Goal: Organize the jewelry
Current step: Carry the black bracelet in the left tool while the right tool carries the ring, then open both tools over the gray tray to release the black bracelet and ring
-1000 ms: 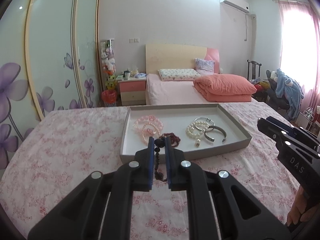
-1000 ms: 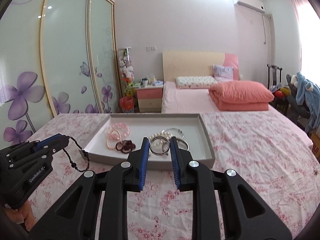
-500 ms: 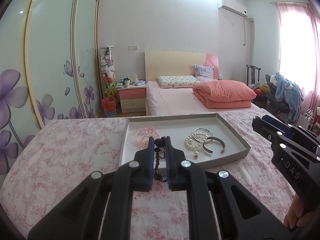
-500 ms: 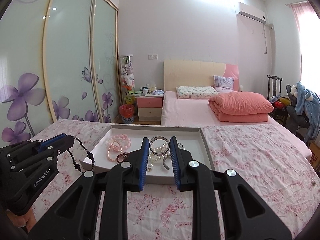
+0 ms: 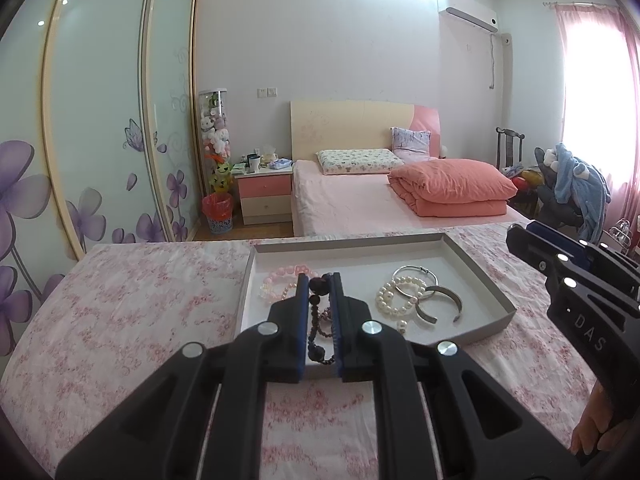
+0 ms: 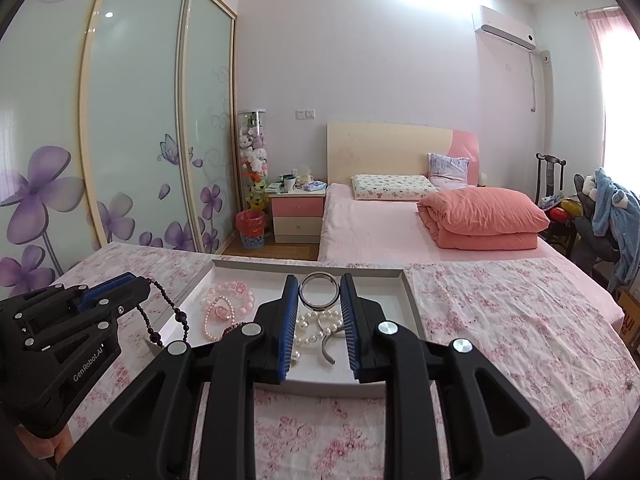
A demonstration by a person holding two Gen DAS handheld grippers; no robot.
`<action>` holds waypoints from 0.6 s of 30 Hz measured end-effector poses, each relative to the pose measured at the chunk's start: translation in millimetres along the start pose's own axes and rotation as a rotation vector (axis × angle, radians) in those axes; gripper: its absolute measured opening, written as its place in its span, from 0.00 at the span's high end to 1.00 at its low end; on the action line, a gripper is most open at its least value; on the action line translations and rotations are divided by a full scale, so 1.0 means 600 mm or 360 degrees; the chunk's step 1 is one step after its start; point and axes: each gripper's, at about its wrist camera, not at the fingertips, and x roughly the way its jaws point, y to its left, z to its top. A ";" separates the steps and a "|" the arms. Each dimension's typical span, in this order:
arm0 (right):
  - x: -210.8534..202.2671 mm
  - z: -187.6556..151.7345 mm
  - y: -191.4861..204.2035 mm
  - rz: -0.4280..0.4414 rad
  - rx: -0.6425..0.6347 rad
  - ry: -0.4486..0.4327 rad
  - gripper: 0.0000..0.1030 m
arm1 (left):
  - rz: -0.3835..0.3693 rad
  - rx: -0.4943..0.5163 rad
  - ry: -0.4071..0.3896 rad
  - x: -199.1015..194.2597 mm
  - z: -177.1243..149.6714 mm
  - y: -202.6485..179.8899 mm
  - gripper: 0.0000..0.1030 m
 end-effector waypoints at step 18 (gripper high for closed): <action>0.146 -0.002 -0.028 0.0057 0.0128 0.0231 0.78 | -0.0082 -0.0030 0.0096 0.140 0.033 0.003 0.89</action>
